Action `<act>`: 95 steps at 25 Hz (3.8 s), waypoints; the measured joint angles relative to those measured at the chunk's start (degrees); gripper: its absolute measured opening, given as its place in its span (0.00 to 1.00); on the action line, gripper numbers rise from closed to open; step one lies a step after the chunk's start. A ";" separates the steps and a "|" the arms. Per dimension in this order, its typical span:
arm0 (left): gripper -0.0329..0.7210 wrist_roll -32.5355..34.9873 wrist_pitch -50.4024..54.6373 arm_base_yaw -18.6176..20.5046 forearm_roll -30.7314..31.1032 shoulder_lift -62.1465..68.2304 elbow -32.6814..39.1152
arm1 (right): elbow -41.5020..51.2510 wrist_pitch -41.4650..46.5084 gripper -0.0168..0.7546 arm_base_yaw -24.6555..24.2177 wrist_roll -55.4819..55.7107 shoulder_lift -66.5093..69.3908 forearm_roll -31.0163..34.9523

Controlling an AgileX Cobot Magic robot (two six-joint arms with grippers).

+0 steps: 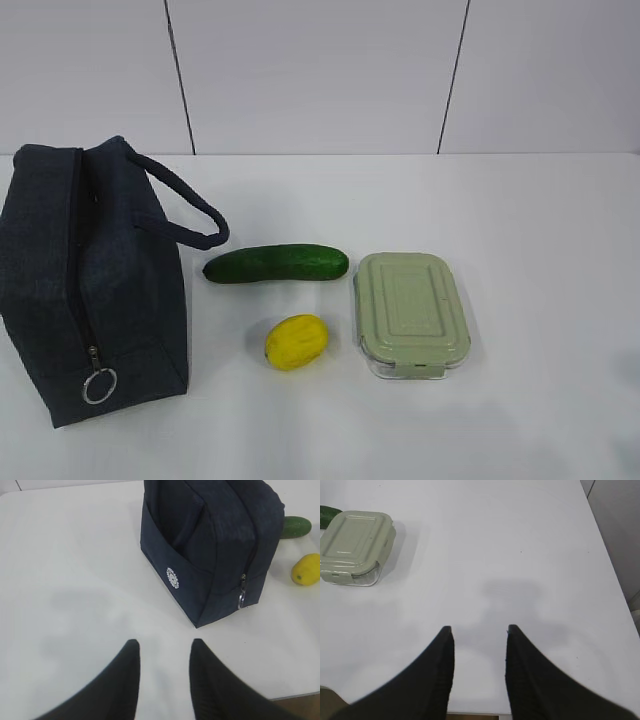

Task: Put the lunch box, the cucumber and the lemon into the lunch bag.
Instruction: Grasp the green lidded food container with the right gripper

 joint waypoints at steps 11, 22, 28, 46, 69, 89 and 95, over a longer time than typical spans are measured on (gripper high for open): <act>0.36 0.00 0.00 0.00 0.00 0.00 0.00 | 0.00 0.00 0.37 0.00 0.00 0.00 0.00; 0.36 0.00 0.00 0.00 0.00 0.00 0.00 | 0.00 0.00 0.37 0.00 0.00 0.00 0.00; 0.36 0.00 0.00 0.00 0.00 0.00 0.00 | 0.00 0.00 0.37 0.00 0.00 0.00 0.00; 0.36 0.00 0.00 0.00 -0.17 0.00 0.00 | 0.00 -0.10 0.37 0.00 0.00 0.00 -0.06; 0.36 0.00 0.00 0.00 -0.91 0.00 0.00 | -16.02 -31.42 0.38 0.00 0.27 29.38 0.73; 0.36 0.00 0.00 0.00 -0.91 0.00 0.00 | -21.96 -39.46 0.38 0.00 0.27 47.73 1.34; 0.36 0.00 0.00 0.00 -0.91 0.00 0.00 | -28.39 -29.76 0.38 0.00 0.27 55.29 5.71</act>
